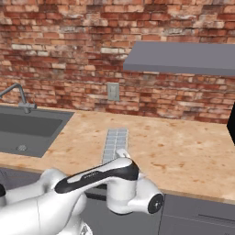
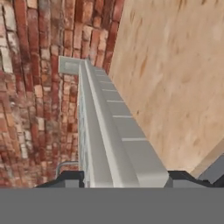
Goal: The ice cube tray has been filled with water. Take the tray and place it in the freezer to make ice. Close the freezer door after placing the tray.
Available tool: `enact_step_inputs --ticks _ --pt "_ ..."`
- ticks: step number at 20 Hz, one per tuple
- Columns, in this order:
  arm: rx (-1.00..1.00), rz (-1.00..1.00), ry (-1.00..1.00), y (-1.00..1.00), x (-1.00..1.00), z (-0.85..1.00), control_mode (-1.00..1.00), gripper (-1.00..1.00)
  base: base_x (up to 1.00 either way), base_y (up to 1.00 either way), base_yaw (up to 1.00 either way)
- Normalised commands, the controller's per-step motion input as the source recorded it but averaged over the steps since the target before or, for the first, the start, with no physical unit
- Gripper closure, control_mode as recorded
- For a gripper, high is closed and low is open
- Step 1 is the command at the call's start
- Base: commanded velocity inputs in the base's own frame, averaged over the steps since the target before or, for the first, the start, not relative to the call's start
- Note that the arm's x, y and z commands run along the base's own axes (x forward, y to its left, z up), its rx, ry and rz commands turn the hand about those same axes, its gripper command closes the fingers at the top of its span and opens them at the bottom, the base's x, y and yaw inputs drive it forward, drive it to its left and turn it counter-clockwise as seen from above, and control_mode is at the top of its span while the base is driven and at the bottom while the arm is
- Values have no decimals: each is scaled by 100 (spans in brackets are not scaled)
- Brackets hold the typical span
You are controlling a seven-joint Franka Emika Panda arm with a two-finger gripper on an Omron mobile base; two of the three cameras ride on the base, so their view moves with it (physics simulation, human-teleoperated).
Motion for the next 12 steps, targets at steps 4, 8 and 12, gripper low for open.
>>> enact_step_inputs --ticks 4,8,12 --pt "-5 7 14 22 2 92 -100 100 0 0 0" --pt "-4 7 3 24 2 74 -100 100 0 0 0" --pt "-1 7 0 30 8 55 -100 100 0 0 0"
